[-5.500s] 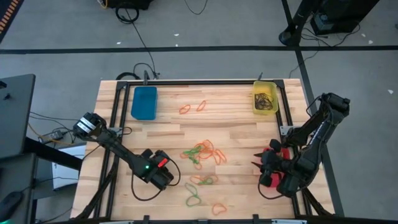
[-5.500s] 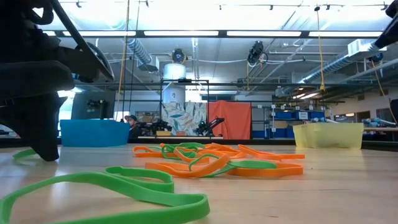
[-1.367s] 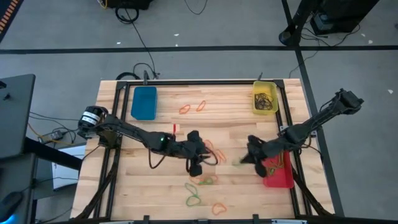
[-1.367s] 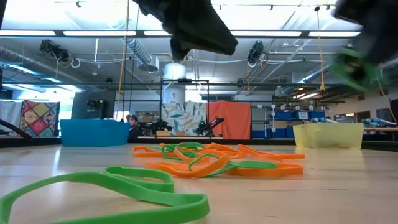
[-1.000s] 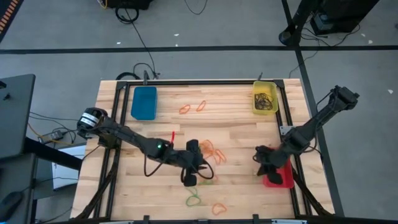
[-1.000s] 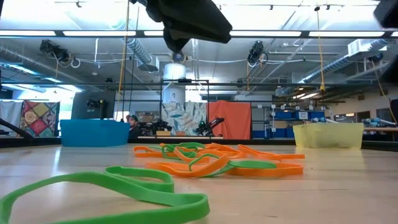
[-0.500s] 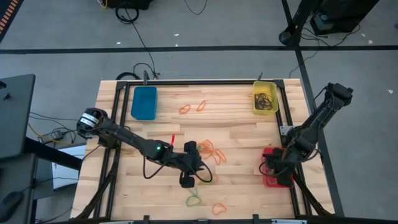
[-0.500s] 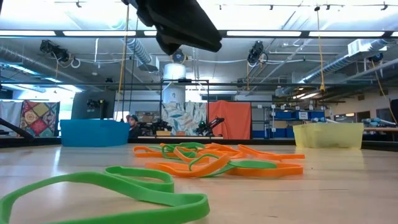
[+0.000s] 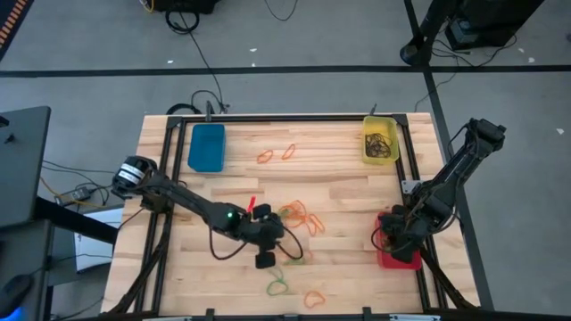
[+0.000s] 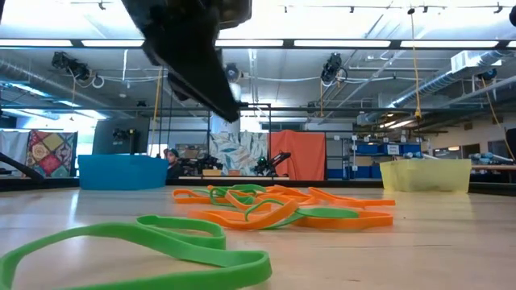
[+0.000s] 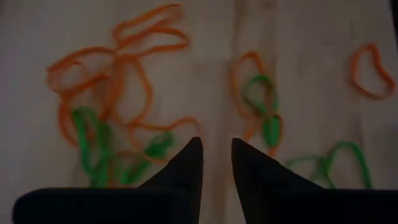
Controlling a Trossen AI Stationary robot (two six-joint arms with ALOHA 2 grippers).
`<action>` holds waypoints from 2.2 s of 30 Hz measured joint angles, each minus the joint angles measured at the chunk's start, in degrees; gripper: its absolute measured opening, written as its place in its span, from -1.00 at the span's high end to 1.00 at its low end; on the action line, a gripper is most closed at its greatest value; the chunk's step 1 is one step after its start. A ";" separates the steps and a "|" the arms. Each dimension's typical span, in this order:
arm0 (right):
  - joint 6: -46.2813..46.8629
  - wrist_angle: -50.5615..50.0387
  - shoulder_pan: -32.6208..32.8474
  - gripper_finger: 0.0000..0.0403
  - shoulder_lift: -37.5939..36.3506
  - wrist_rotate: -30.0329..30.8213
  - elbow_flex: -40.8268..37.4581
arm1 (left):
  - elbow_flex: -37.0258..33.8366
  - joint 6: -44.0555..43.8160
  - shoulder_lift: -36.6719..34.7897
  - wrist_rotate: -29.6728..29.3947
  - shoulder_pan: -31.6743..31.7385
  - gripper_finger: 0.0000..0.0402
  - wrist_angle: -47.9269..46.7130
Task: Sort rubber bands into baskets
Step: Put the green rubber band into the red bin
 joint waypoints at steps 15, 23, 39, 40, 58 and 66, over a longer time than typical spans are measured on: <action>21.01 -3.96 0.85 0.19 0.83 -2.16 0.00 | 0.05 -2.47 4.36 -1.24 -6.97 0.46 4.36; 19.61 -8.80 2.49 0.28 0.76 1.57 5.48 | 0.00 -4.52 10.41 -1.34 -9.08 0.46 1.78; 2.11 2.60 1.56 0.37 1.25 42.32 10.40 | -0.02 -1.84 13.55 3.24 -8.79 0.73 4.43; -1.54 6.20 1.07 0.37 1.47 45.27 9.99 | -0.01 -1.89 13.60 3.23 -8.64 0.79 4.39; -44.91 33.80 -26.61 0.37 13.67 38.65 8.00 | -0.33 7.83 9.71 5.37 3.06 0.99 11.28; -51.96 45.67 -35.73 0.37 15.77 19.37 7.93 | -0.31 4.57 4.62 11.33 6.64 1.00 18.40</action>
